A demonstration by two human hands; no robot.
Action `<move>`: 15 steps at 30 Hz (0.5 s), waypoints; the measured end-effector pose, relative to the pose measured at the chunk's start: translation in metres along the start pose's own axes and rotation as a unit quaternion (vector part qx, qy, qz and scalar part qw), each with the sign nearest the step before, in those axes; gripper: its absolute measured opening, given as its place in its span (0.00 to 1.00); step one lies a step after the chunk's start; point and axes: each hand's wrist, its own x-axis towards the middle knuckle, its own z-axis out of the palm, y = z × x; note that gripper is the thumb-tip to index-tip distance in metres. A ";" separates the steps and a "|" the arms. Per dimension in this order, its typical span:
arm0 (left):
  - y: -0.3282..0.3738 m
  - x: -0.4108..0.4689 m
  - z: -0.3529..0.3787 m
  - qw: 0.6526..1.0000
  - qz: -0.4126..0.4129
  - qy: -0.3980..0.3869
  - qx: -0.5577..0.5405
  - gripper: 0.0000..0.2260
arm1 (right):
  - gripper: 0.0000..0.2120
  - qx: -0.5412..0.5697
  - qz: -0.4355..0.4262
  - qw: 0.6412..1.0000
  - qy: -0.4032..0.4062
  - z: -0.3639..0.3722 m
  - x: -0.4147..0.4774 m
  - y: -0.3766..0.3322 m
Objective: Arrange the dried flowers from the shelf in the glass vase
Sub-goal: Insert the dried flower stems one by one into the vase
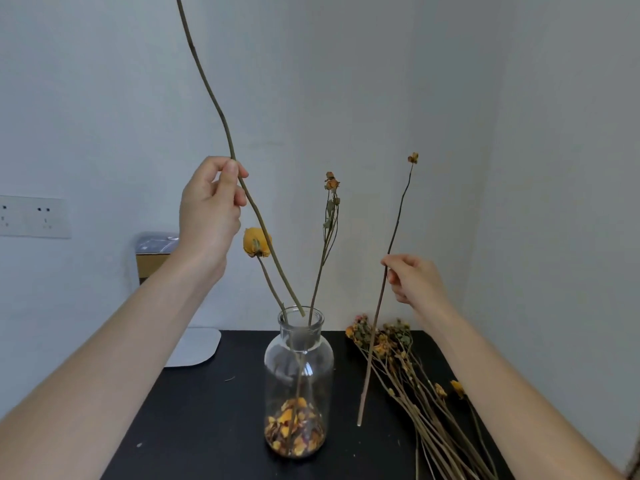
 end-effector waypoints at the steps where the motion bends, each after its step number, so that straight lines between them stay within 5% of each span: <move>1: 0.001 0.002 0.000 1.000 0.005 0.003 -0.001 0.12 | 0.07 0.001 0.000 1.000 -0.001 0.000 0.000 0.000; 7: -0.025 -0.002 0.007 0.997 0.031 -0.008 0.067 0.13 | 0.06 0.004 0.002 1.000 -0.004 0.001 -0.001 0.004; 15: -0.082 -0.044 0.013 0.965 0.020 -0.126 0.228 0.07 | 0.07 0.006 0.012 1.000 -0.010 0.007 -0.002 0.013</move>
